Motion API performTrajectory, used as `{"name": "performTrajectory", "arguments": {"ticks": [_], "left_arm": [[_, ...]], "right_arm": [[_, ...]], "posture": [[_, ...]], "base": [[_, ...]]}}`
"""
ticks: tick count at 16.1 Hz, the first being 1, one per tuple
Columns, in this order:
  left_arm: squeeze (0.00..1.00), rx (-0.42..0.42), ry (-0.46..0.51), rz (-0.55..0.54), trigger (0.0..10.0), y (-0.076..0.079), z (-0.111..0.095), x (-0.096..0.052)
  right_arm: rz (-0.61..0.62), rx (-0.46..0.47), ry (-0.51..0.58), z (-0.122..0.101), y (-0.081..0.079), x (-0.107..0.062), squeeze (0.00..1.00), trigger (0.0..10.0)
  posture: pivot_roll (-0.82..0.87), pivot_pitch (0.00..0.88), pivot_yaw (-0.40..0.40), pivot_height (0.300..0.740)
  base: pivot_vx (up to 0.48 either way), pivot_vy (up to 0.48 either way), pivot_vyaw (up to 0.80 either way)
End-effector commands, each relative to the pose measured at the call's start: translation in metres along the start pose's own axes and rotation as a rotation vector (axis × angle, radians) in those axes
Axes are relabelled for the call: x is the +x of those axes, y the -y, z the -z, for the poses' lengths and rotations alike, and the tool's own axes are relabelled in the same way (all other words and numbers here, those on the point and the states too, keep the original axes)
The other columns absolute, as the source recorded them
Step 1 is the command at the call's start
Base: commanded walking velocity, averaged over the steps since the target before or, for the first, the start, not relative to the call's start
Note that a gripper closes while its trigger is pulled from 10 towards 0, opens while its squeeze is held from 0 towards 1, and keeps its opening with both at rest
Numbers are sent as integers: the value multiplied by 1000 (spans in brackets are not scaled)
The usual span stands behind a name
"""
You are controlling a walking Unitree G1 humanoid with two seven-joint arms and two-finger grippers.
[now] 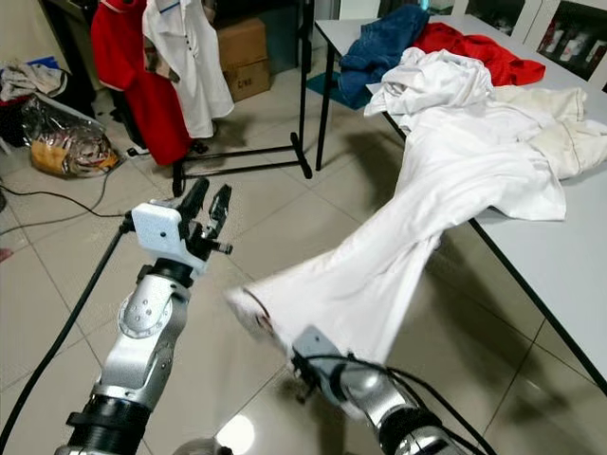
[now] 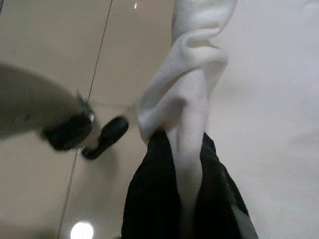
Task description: Hang hanger
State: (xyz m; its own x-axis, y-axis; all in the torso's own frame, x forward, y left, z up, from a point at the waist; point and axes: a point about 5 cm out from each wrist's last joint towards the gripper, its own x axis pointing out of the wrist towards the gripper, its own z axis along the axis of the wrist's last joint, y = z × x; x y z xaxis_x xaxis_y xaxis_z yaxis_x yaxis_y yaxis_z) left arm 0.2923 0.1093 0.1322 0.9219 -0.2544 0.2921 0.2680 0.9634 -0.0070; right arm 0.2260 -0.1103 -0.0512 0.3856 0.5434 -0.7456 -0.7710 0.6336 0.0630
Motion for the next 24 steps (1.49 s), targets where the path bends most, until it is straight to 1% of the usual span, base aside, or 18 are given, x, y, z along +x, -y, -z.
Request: {"name": "performTrajectory", "arguments": {"ticks": [1, 2, 3, 7, 9, 10, 11, 12, 13, 14, 15, 17, 18, 22, 24], "left_arm": [[0, 9, -10, 7, 10000, -1, 3, -3], [0, 11, -12, 9, 10000, -2, 4, -3], [0, 14, -13, 12, 10000, -2, 4, -2], [0, 19, -14, 21, 10000, -2, 5, -1], [0, 38, -24, 3, 10000, -9, 8, 1], [0, 44, -34, -42, 10000, -21, 8, 5], [0, 43, -49, -66, 10000, -29, 9, 8], [0, 4, -97, -81, 10000, -34, 16, 10], [0, -47, -144, -87, 10000, -36, 23, 9], [0, -77, -169, -86, 10000, -36, 28, 8], [0, -86, -179, -83, 10000, -35, 31, 7], [0, -96, -211, -59, 10000, -28, 41, 0], [0, -98, -218, -57, 10000, -27, 43, 0], [0, -103, -235, -52, 10000, -28, 46, -1], [0, -101, -237, -47, 10000, -27, 48, -2]], "right_arm": [[-22, 25, -35, 4, 2, -1, 0, 10000], [-30, 32, -79, 12, 2, -4, 0, 10000], [-22, 73, -111, 20, 4, -6, 0, 10000], [-3, 90, -117, 22, 8, -8, 0, 10000], [25, 88, -67, 15, 12, -8, 0, 10000], [32, 109, 6, 5, 15, -7, 0, 10000], [25, 115, 46, -1, 15, -7, 0, 10000], [12, 100, 66, -5, 14, -7, 0, 10000], [-7, 92, 83, -6, 13, -7, 0, 10000], [-22, 97, 82, -4, 11, -7, 0, 10000], [-38, 99, 63, 0, 10, -7, 0, 10000], [-177, 65, -54, 25, -3, -11, 0, 10000], [-195, 68, -73, 28, -4, -12, 0, 10000], [-197, 84, -140, 36, -1, -15, 0, 10000], [-215, 73, -187, 41, 2, -19, 0, 10000]], "posture": [[129, 11, 23, 740], [129, 11, 23, 740], [129, 10, 25, 740], [124, 9, 31, 740], [122, 8, 32, 740], [122, 8, 31, 740], [122, 8, 31, 740], [122, 8, 31, 740], [124, 4, 32, 740], [122, 3, 32, 740], [122, 3, 32, 740], [119, 2, 33, 740], [119, 2, 33, 740], [116, 2, 34, 740], [119, 0, 33, 740]], "base": [[0, 0, 0], [0, 0, 0], [0, 0, 0], [0, 0, 0], [0, 0, 0], [0, 0, 0], [0, 0, 0], [0, 0, 0], [0, 0, 0], [0, 0, 0], [0, 0, 0], [0, 0, 0], [0, 0, 0], [0, 0, 0], [0, 0, 0]]}}
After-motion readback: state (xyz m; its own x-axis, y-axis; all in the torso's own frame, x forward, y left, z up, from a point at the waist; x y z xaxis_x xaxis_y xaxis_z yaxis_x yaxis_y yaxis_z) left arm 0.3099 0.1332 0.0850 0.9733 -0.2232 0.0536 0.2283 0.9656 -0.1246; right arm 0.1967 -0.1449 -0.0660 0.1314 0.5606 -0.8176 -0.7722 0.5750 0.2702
